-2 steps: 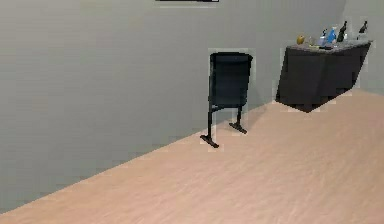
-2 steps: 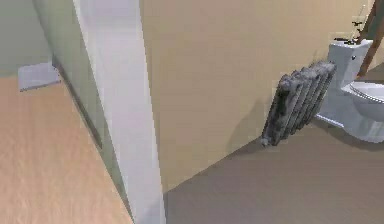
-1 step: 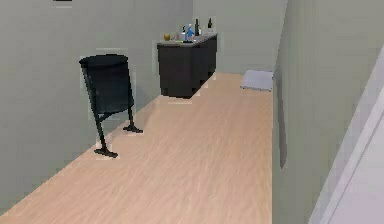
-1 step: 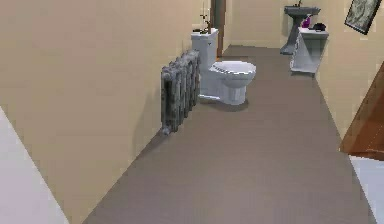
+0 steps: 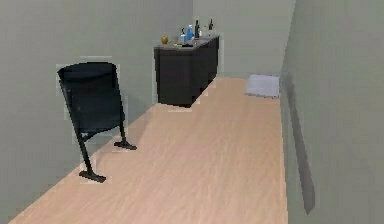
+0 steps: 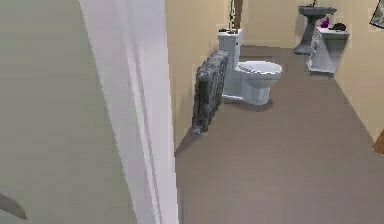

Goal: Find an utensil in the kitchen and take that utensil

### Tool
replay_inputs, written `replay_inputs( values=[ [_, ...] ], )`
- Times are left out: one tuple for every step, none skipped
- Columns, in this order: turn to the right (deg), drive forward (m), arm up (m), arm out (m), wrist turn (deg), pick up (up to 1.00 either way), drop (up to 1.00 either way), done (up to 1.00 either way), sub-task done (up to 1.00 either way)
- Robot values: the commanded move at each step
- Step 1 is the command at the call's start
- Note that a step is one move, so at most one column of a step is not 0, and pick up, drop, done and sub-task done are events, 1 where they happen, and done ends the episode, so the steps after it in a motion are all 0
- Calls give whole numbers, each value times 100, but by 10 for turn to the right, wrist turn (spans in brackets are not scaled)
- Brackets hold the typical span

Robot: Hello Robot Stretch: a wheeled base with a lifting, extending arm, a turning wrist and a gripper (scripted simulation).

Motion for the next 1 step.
replay_inputs(
  values=[
    [120, 0, 0, 0, 0, 0, 0, 0, 0]
  ],
)
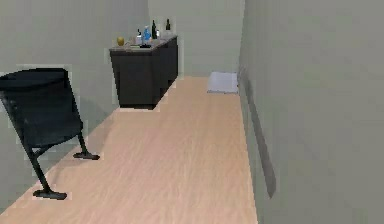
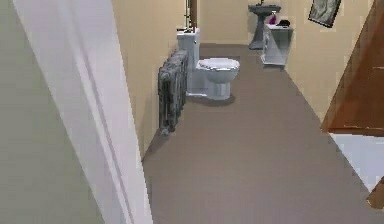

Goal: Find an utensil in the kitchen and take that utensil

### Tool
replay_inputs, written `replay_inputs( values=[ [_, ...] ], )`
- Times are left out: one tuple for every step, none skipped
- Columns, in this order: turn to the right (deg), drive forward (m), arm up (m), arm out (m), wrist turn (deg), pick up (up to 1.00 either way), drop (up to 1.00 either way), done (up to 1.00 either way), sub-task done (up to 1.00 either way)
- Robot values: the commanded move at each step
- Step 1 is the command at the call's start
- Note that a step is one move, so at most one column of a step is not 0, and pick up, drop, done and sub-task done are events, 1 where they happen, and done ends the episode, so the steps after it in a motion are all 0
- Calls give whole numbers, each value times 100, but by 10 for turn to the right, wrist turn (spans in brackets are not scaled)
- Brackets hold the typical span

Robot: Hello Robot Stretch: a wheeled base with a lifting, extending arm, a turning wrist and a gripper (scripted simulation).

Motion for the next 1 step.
replay_inputs(
  values=[
    [30, 0, 0, 0, 0, 0, 0, 0, 0]
  ],
)
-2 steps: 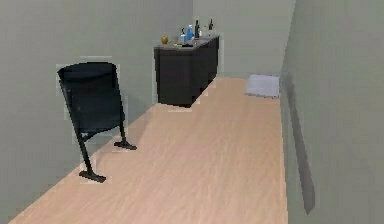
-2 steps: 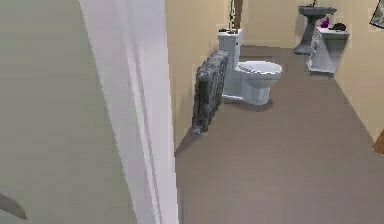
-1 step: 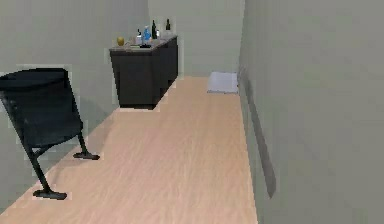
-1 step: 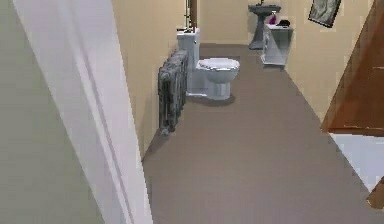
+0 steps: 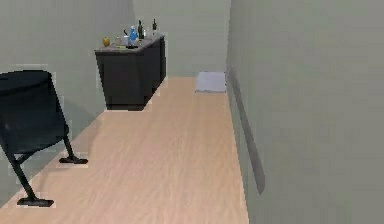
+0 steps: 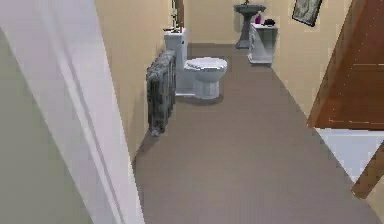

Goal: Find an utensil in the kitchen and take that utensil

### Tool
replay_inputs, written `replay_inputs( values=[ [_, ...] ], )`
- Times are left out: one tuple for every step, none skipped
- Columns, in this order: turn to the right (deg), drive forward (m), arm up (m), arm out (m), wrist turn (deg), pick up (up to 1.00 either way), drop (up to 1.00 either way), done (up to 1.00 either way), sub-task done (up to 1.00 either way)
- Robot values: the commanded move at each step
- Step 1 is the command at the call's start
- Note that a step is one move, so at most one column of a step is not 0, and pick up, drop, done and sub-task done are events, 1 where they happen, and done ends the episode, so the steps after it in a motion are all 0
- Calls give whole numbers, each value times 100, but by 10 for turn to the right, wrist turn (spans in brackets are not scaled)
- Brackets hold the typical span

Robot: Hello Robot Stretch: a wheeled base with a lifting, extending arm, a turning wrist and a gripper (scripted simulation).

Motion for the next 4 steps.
replay_inputs(
  values=[
    [0, 100, 0, 0, 0, 0, 0, 0, 0],
    [0, 100, 0, 0, 0, 0, 0, 0, 0],
    [0, 55, 0, 0, 0, 0, 0, 0, 0],
    [-450, 0, 0, 0, 0, 0, 0, 0, 0]
  ],
)
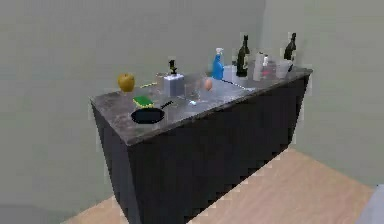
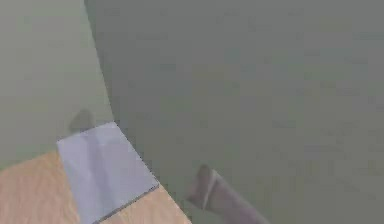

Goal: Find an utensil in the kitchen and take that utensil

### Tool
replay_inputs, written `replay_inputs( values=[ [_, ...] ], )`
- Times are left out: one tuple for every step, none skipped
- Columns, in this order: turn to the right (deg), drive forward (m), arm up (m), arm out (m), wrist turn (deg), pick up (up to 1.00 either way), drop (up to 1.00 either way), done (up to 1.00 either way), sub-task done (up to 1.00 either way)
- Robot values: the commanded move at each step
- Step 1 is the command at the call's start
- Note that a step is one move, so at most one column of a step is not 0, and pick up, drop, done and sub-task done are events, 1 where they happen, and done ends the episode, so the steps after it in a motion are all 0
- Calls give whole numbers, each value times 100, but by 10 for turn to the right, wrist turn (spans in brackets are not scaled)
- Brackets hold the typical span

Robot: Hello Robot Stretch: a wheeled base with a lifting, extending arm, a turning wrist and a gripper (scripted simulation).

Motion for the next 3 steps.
replay_inputs(
  values=[
    [-450, 0, 0, 0, 0, 0, 0, 0, 0],
    [-450, 0, 0, 0, 0, 0, 0, 0, 0],
    [-90, 0, 0, 0, 0, 0, 0, 0, 0]
  ],
)
